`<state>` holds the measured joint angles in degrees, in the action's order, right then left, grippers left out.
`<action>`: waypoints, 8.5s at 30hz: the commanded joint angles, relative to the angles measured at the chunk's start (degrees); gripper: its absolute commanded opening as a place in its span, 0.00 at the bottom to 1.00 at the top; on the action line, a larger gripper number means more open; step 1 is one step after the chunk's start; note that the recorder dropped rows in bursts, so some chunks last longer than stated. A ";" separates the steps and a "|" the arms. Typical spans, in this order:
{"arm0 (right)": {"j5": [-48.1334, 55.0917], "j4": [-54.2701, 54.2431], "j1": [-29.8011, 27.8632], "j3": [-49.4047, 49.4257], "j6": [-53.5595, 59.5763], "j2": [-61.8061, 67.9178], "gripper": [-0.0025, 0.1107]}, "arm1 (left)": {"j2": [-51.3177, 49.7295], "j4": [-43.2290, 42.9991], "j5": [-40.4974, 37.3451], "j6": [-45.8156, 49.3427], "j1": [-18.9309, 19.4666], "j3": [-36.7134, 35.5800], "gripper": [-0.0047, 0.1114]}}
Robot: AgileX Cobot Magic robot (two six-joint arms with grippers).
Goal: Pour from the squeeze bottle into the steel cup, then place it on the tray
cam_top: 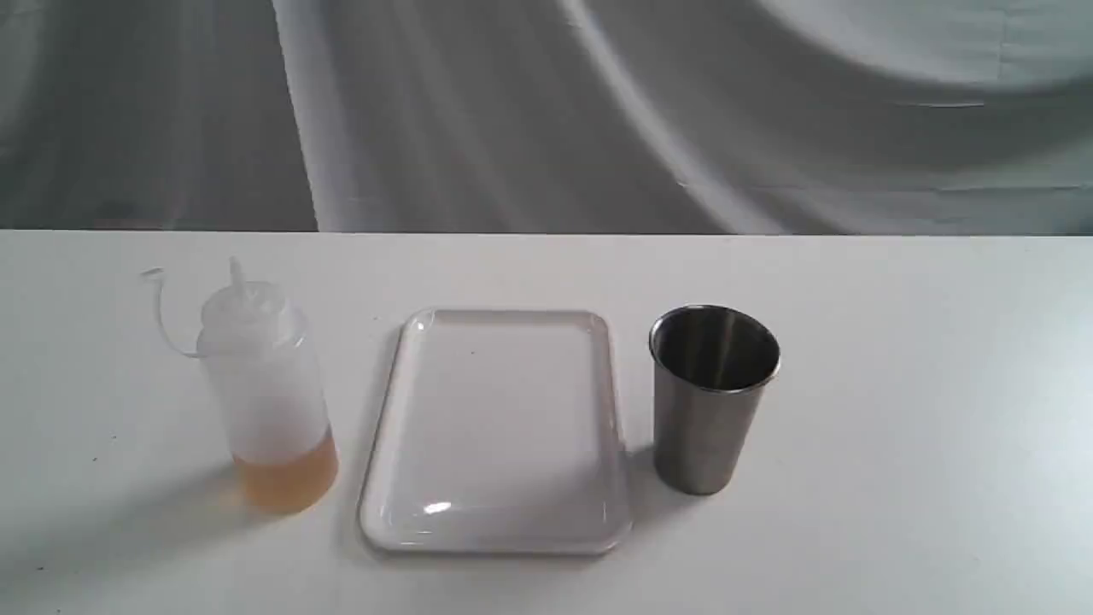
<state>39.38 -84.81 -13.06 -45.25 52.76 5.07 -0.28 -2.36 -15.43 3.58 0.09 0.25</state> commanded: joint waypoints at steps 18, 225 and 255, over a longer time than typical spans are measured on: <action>6.30 1.22 -0.18 -15.93 2.90 24.18 0.95 | 0.28 -0.14 0.41 -0.10 -0.06 -0.25 0.11; -80.97 79.19 55.02 -49.25 -45.54 142.20 0.95 | 0.28 -0.14 0.41 -0.10 -0.06 -0.25 0.11; -77.48 78.46 55.14 -50.21 -40.93 141.45 0.02 | 0.28 -0.14 0.41 -0.10 -0.06 -0.25 0.11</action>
<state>-39.39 -6.77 42.30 -95.17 10.50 147.73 -0.28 -2.36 -15.43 3.58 0.09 0.25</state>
